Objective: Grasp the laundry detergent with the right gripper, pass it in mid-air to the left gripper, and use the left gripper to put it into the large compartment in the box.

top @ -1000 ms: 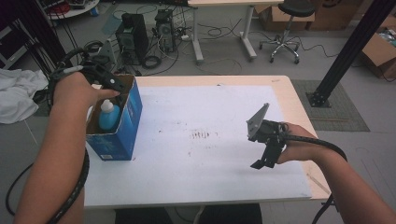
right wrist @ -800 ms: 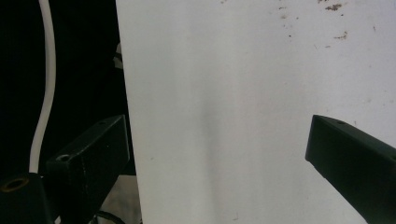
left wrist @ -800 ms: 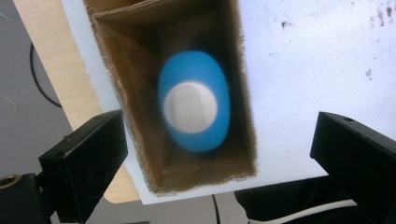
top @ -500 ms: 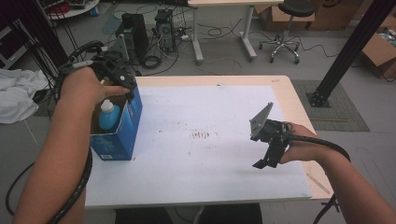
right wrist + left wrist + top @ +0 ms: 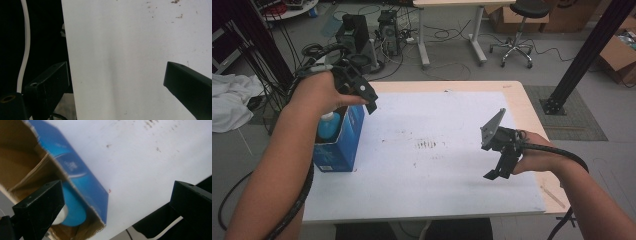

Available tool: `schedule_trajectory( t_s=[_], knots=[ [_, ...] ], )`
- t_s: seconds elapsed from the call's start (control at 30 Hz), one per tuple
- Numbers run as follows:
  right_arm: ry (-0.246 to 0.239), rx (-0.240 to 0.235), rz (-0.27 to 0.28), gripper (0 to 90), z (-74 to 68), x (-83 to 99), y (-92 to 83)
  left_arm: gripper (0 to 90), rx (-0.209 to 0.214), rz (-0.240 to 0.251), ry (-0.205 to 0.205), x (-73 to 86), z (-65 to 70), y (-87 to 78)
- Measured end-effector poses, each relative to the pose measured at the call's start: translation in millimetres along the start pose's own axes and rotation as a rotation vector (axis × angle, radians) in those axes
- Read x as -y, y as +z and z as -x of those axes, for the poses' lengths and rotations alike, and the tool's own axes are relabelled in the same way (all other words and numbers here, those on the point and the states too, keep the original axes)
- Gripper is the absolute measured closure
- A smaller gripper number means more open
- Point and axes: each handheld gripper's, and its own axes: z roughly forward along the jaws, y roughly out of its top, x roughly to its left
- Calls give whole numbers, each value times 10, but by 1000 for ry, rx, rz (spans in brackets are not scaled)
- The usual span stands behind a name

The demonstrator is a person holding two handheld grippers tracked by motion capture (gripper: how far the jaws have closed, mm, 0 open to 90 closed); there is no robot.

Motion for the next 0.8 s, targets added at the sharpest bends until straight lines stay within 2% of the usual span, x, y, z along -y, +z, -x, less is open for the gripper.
schedule_trajectory(
  t_s=[0.07, 0.23, 0.27, 0.4, 0.5, 0.6, 0.67, 0.8],
  knots=[
    [1, 0, -1, 59, 0, -4, -2, 1, -5, 5, 57, -20, 90, -4],
    [1, -5, -10, 59, 1, -23, -10, 1, 14, 13, 196, -40, 303, -1],
    [1, -7, -12, 59, 0, -27, -8, 1, 21, 4, 256, -40, 375, 8],
    [-4, -9, -25, 59, -5, -56, -2, 1, 4, -34, 390, -2, 603, 53],
    [-2, -14, -32, 59, -7, -73, 8, 1, 28, -60, 487, 46, 735, 88],
    [-2, -18, -42, 59, -7, -92, 13, 1, 44, -81, 566, 87, 806, 135],
    [-3, -19, -47, 59, -1, -104, 9, 1, 71, -102, 610, 109, 832, 187],
    [-5, -19, -48, 59, 23, -125, -5, 1, 94, -110, 640, 124, 856, 271]
  ],
)
